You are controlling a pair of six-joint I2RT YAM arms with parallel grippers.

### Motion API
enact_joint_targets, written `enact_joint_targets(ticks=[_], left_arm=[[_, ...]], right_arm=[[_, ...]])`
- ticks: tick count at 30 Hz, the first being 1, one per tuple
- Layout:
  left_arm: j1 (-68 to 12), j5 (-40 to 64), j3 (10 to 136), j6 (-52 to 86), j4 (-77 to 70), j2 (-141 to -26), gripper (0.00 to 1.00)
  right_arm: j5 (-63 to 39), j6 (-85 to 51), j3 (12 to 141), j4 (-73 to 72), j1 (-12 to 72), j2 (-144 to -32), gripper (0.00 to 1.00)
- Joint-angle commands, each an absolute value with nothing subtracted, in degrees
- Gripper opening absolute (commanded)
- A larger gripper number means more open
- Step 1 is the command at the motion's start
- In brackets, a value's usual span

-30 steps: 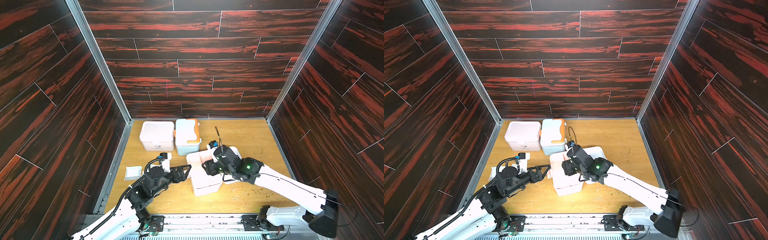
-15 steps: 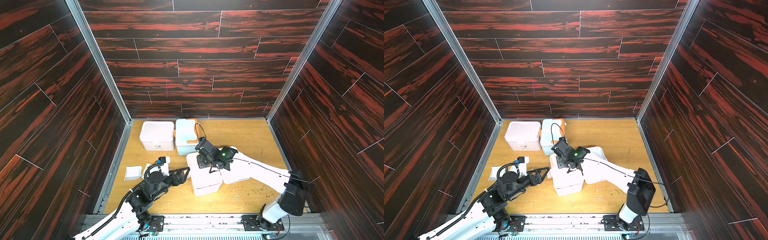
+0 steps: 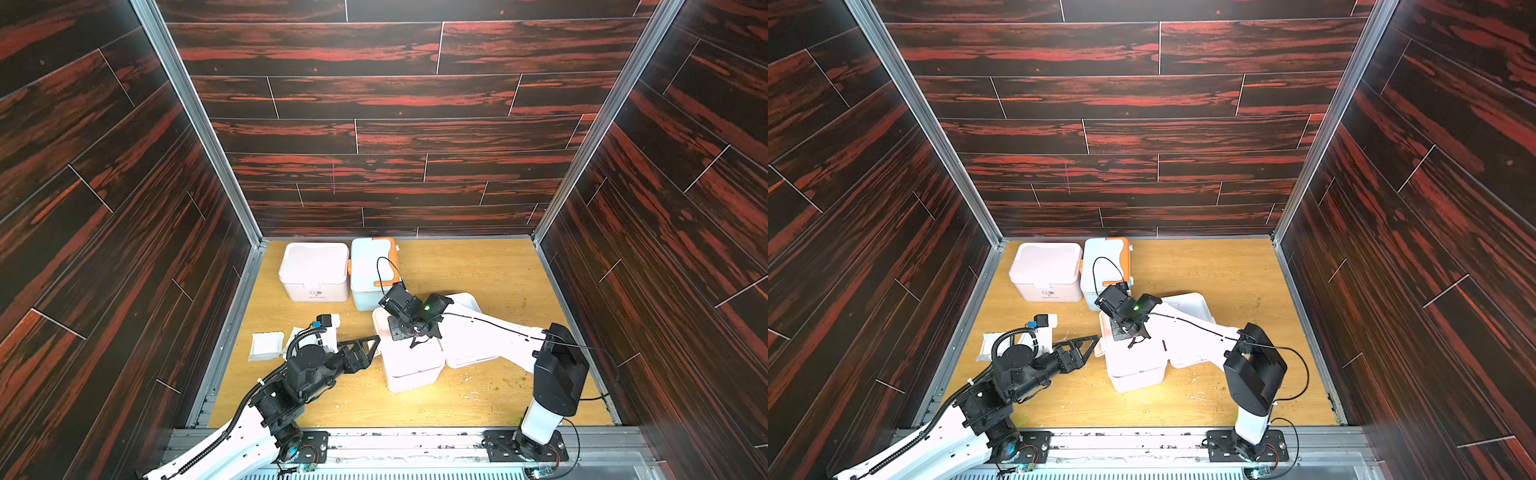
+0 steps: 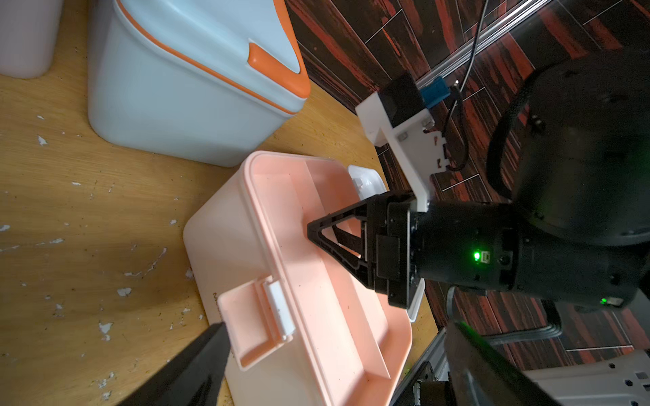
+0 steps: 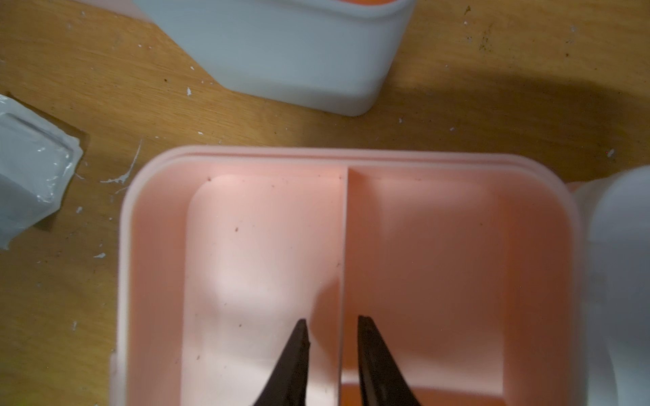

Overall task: Open first aid kits and take out gauze
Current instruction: Pick up the compartment layer from the first aid kit.

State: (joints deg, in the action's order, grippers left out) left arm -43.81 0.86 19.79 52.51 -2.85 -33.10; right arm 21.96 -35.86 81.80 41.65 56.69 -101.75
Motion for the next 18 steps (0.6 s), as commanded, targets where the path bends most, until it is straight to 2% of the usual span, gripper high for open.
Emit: enact_joint_targets(ticks=[1,5,9,14,18], left_arm=[[-44.1,0.4,19.8,52.6,-2.5,-33.0,1.0],[-44.2,0.5,20.3,52.5,-2.3,-33.5,1.0],[-44.3,1.0,21.4,52.3,-1.4,-34.9,1.0],[-44.9,1.5,22.7,52.0,-2.0,-37.8,1.0],[-45.4,1.2,23.2,51.9,-2.5,-39.4,1.0]], right_arm=[[22.3,-37.9,81.9,42.2,56.4,-103.9,0.25],[23.1,-39.6,82.5,43.0,55.9,-105.2,0.14],[25.3,-41.6,83.1,44.7,55.7,-105.7,0.07],[27.9,-43.9,84.6,46.9,55.7,-105.6,0.01],[29.7,-44.7,86.3,48.0,55.7,-105.4,0.0]])
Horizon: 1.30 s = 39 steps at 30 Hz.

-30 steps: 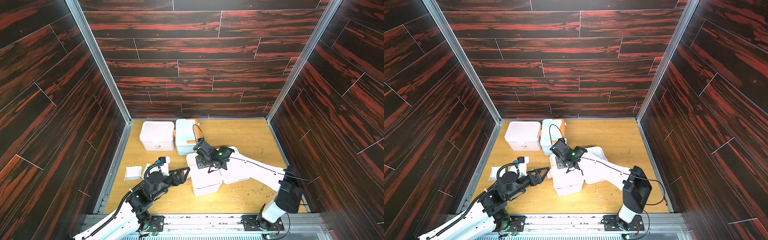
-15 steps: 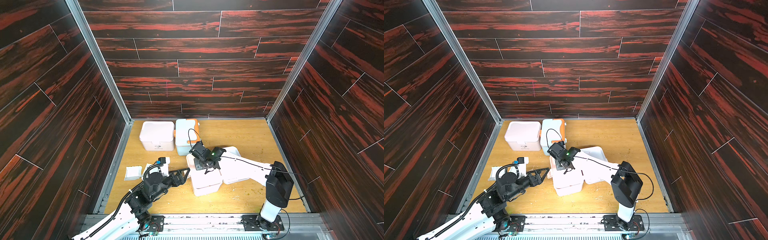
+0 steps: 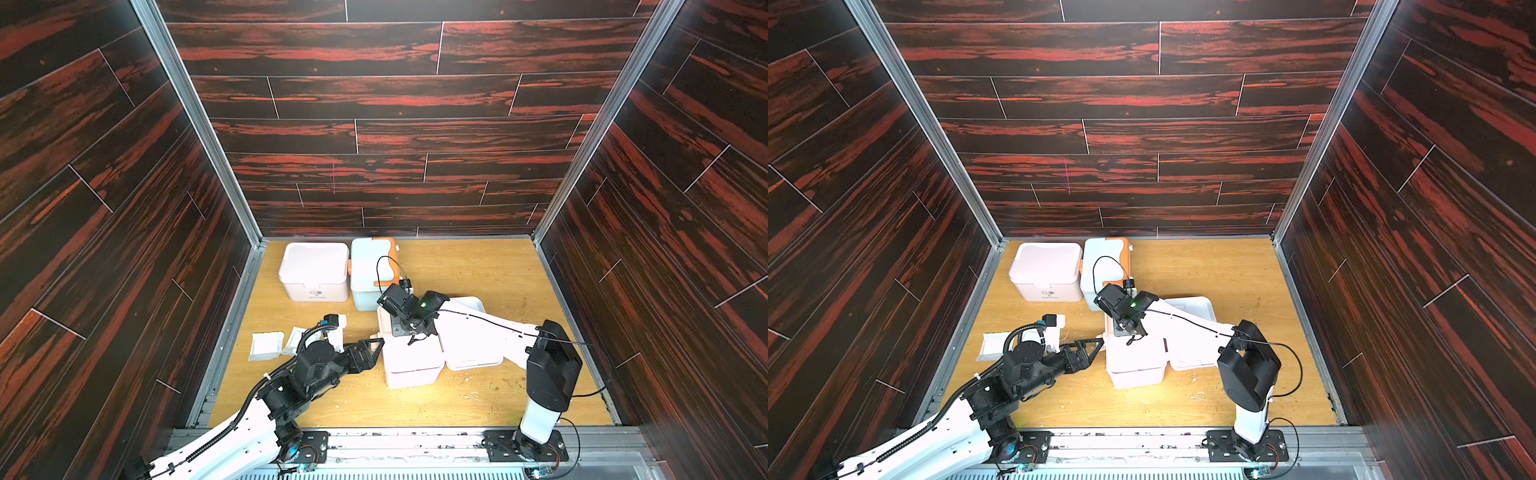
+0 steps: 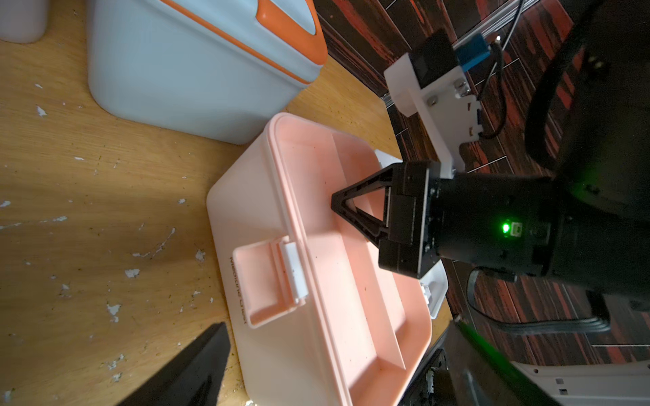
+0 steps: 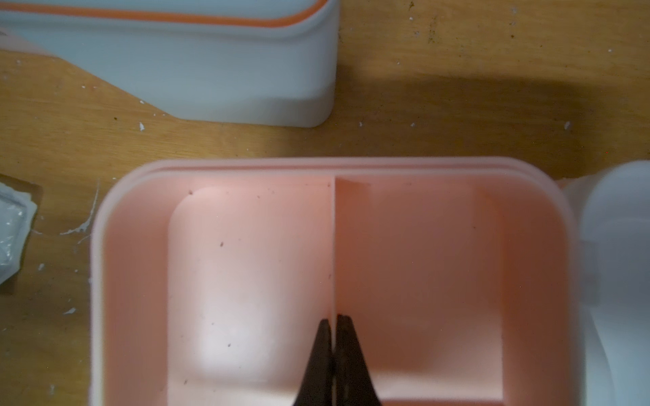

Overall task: Open first aid kits and take out gauze
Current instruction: Pick up the compartment layer from the first aid kit.

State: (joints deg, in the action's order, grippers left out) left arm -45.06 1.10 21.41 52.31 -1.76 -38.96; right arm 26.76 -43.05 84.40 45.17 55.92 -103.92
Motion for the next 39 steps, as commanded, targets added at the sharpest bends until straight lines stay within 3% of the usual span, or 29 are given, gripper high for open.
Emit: enact_joint_targets(ticks=[1,30,39], left_arm=[[-45.6,1.0,23.2,52.0,-2.6,-39.6,1.0],[-45.8,-0.6,23.1,51.7,-1.5,-34.5,1.0],[-45.9,0.5,25.6,49.0,-1.0,-31.7,1.0]], right_arm=[[30.0,-44.8,86.6,48.0,55.7,-105.3,0.0],[31.1,-40.2,84.9,43.8,58.0,-95.7,0.0],[27.3,-30.3,72.8,27.9,58.2,-80.4,0.0]])
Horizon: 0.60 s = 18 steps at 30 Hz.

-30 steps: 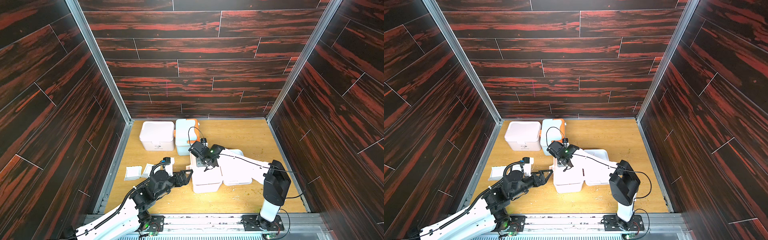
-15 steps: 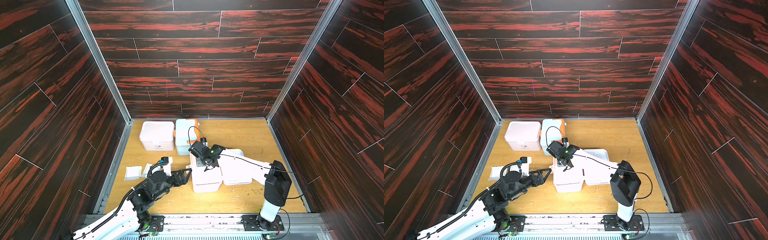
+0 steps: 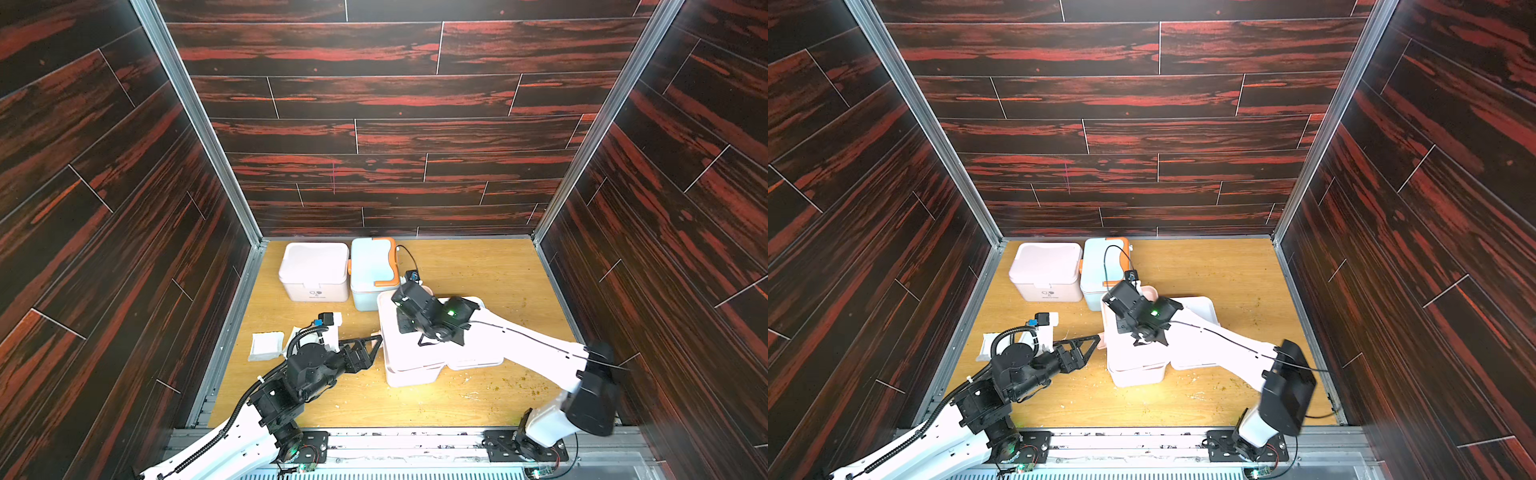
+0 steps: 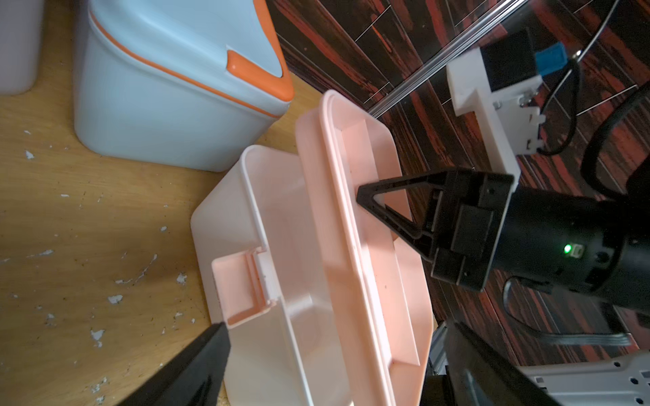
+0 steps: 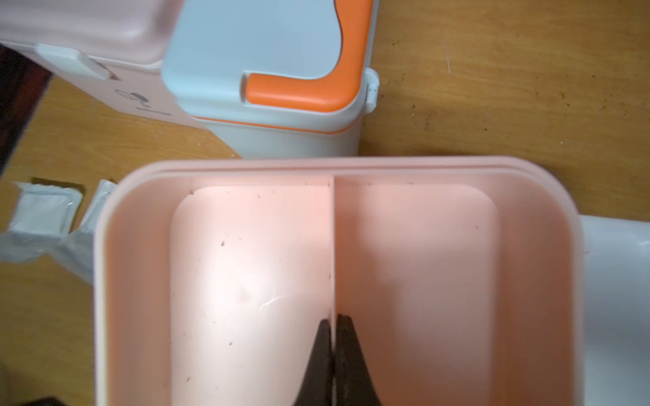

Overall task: Open first aid kits and take out gauze
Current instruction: Pick up the compartment layer from the first aid kit.

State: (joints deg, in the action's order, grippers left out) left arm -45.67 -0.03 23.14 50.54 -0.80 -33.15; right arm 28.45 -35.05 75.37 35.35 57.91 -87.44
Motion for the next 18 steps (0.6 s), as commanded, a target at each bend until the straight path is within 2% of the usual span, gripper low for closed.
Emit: enact_joint_targets(ticks=[1,8,18], left_arm=[[-45.9,0.7,25.9,48.5,-1.0,-31.3,1.0],[-45.9,1.6,29.3,44.6,1.8,-27.8,1.0],[-45.9,-1.1,33.6,38.5,7.9,-21.0,1.0]], right_arm=[[26.8,-28.7,71.2,25.9,58.2,-78.2,0.0],[28.8,-19.5,62.5,16.6,58.2,-62.3,0.0],[42.1,-11.1,49.5,10.8,58.2,-34.6,0.0]])
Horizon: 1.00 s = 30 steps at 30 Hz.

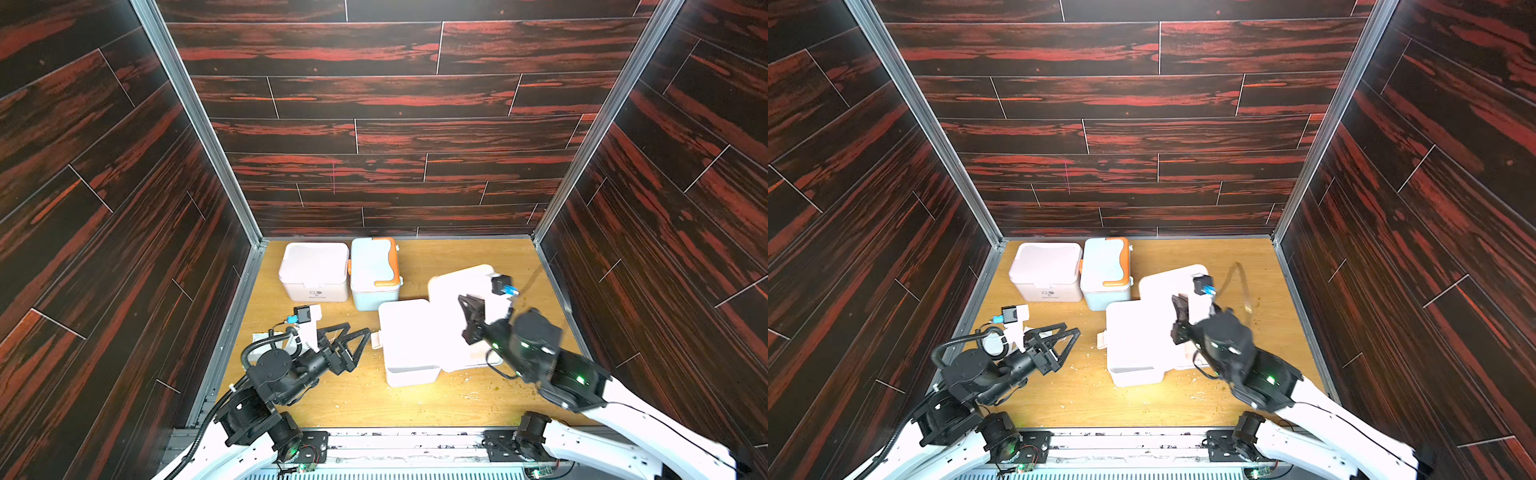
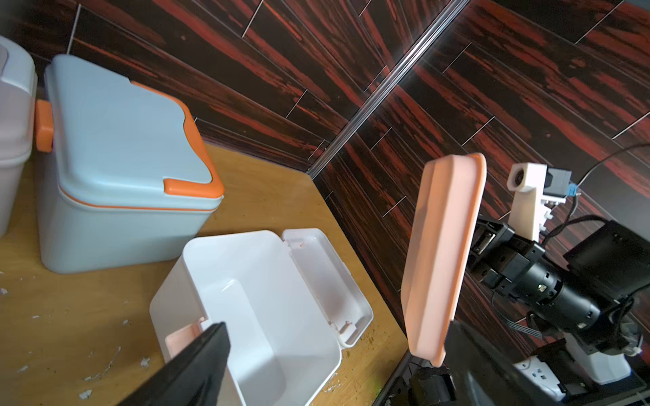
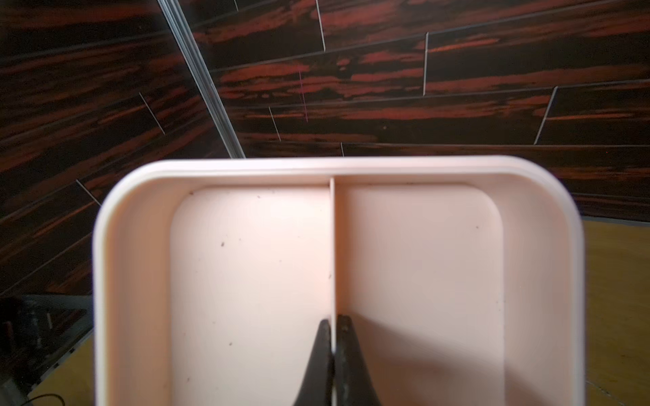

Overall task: Open first aid kits and take out gauze
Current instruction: Pick up the compartment layer from the first aid kit, then place the compartment layer in the first aid kit.

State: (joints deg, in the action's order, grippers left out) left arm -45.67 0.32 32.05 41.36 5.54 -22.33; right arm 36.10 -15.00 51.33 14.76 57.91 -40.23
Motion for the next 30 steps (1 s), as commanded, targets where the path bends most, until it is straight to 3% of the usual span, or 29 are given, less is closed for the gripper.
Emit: enact_joint_targets(ticks=[1,8,11,22,30], left_arm=[[-45.8,-1.4,33.9,38.1,8.3,-20.3,1.0],[-45.9,-3.6,34.9,36.8,10.6,-17.8,1.0],[-45.9,-3.5,34.6,37.0,9.7,-18.3,1.0],[-45.9,-1.8,35.0,38.6,6.9,-28.0,1.0],[-45.8,-7.0,33.7,41.6,10.5,-33.3,1.0]], right_arm=[[44.0,-10.9,48.3,10.7,58.2,-31.5,0.0],[47.9,-13.3,40.5,7.7,58.2,-10.9,0.0],[48.1,-14.6,40.1,9.0,58.2,-8.5,0.0],[38.9,-15.9,47.0,14.0,58.2,-23.9,0.0],[31.4,-22.2,58.4,24.2,58.1,-48.0,0.0]])
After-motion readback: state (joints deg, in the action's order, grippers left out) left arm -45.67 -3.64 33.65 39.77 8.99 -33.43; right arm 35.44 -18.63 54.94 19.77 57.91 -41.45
